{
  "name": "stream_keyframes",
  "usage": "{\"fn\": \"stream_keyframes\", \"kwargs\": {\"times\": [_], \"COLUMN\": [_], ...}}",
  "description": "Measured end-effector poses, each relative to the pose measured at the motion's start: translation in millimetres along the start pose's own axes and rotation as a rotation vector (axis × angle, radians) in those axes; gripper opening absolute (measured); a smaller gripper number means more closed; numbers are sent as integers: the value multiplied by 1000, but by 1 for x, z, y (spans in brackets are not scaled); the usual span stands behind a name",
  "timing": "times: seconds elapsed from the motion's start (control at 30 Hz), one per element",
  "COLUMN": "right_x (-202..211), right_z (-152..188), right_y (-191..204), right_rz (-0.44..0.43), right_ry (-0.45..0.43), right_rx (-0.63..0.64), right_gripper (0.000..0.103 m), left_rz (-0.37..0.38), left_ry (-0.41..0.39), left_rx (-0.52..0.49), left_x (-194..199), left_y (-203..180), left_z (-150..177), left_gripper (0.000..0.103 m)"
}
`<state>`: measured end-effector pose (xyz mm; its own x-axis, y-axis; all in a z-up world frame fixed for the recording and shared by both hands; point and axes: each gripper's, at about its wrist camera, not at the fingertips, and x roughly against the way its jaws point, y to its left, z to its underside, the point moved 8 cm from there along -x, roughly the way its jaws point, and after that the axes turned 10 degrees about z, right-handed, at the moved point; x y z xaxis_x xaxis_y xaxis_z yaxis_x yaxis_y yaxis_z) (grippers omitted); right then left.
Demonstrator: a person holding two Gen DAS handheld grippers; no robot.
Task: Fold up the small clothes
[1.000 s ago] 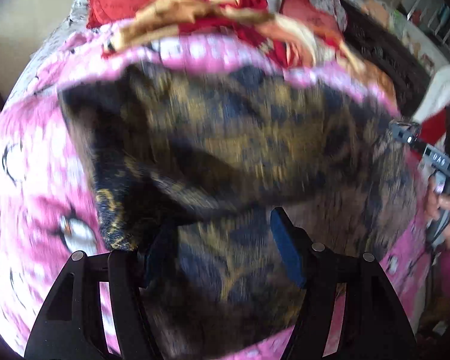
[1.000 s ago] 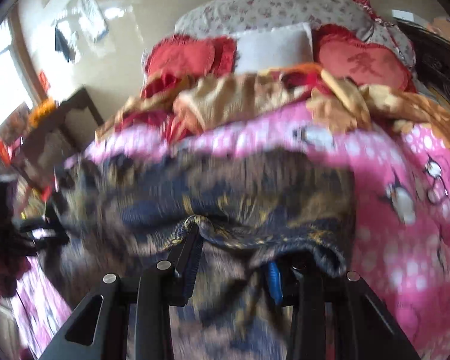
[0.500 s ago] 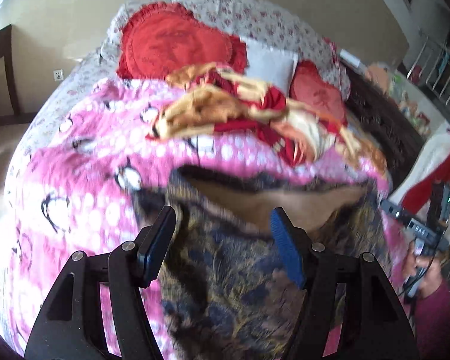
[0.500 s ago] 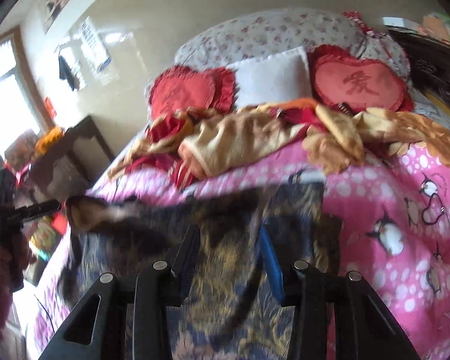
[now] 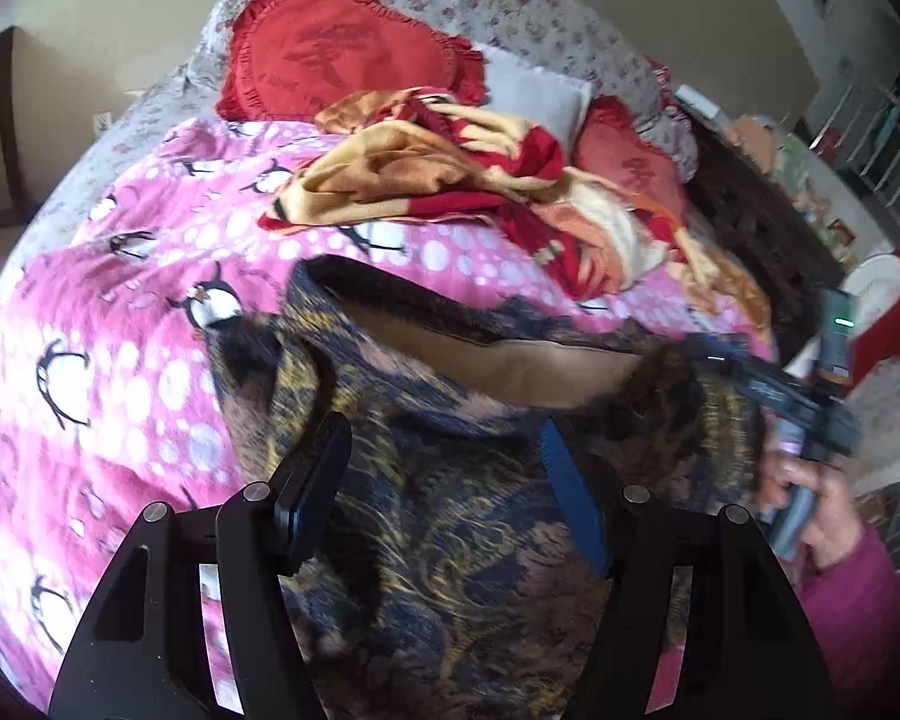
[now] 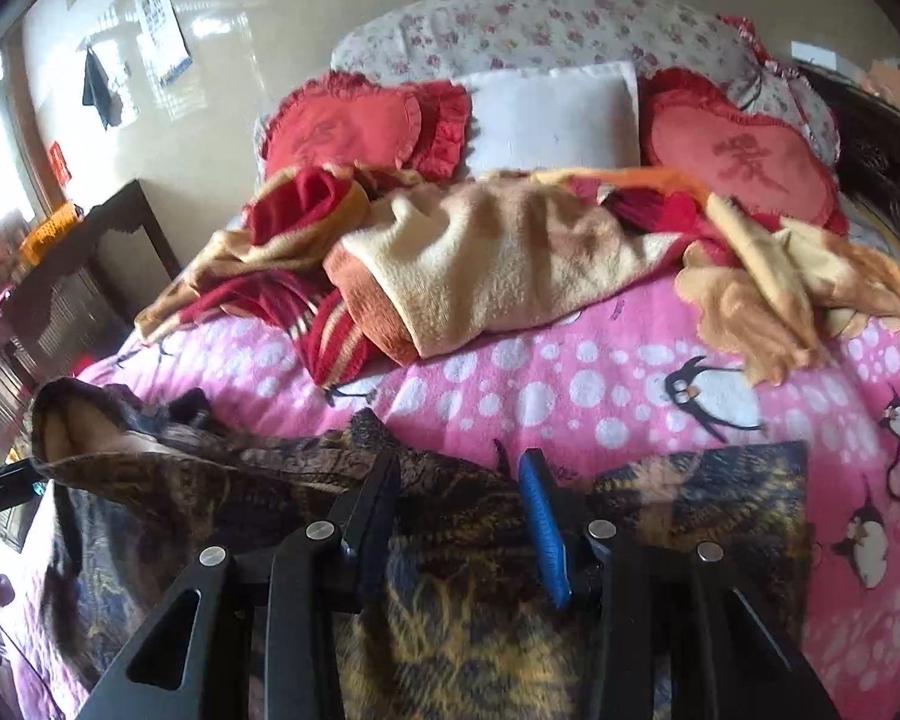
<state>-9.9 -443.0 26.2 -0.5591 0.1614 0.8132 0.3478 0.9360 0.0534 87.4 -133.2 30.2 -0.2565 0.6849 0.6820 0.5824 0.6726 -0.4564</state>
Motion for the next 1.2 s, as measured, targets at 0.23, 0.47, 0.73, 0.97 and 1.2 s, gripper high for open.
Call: {"fn": "stream_keyframes", "kwargs": {"times": [0.23, 0.47, 0.73, 0.97, 1.2], "right_x": [31, -5, 91, 116, 118], "right_z": [13, 21, 75, 159, 171], "right_y": [-42, -79, -84, -98, -78], "right_rz": [120, 77, 15, -18, -75], "right_ry": [-62, 23, 36, 142, 157], "right_rx": [-24, -179, -121, -198, -186], "right_gripper": [44, 50, 70, 70, 5], "left_rz": [-22, -13, 33, 112, 100], "left_ry": [13, 5, 31, 111, 176], "left_rx": [188, 163, 103, 174, 158], "left_x": [-44, -30, 41, 35, 21], "left_y": [51, 45, 38, 32, 24], "left_z": [-23, -24, 48, 113, 131], "left_gripper": [65, 65, 66, 66, 7]}}
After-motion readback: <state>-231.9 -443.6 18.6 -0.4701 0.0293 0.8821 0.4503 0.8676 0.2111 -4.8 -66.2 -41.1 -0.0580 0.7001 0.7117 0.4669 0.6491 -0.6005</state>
